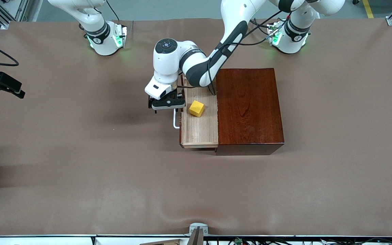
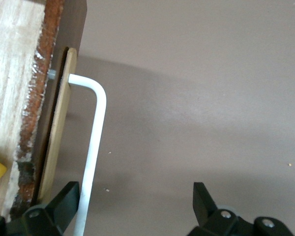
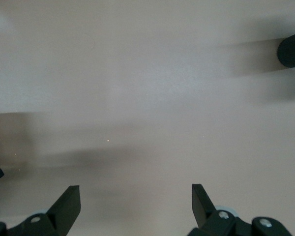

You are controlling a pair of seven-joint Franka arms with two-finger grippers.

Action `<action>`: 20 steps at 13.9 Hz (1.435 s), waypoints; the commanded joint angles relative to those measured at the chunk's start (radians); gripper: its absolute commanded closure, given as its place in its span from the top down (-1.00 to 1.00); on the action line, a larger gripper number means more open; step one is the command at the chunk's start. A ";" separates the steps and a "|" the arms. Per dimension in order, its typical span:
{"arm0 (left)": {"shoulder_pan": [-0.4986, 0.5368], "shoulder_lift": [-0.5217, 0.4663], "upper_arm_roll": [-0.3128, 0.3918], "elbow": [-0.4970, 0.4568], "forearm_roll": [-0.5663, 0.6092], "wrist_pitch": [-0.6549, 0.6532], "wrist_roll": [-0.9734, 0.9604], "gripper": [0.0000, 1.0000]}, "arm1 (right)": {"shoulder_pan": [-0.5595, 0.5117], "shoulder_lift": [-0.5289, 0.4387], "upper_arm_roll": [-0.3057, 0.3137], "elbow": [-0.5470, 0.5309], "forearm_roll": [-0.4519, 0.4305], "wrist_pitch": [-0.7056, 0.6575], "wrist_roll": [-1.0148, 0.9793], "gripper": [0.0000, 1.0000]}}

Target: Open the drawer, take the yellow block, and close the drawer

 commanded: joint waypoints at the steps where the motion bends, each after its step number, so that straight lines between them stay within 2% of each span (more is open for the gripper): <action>1: 0.011 0.053 -0.001 0.074 -0.021 0.076 -0.010 1.00 | -0.004 -0.012 0.004 -0.003 -0.006 -0.008 -0.010 1.00; 11: 0.019 -0.014 0.000 0.069 -0.021 0.009 -0.011 1.00 | -0.001 -0.005 0.006 -0.013 -0.004 -0.026 -0.014 1.00; 14: 0.057 -0.086 0.000 0.068 -0.029 -0.077 -0.010 1.00 | -0.001 -0.002 0.006 -0.020 0.015 -0.034 -0.040 1.00; 20: 0.201 -0.250 0.000 0.042 -0.046 -0.272 0.007 1.00 | -0.004 0.000 0.006 -0.040 0.038 -0.026 -0.066 1.00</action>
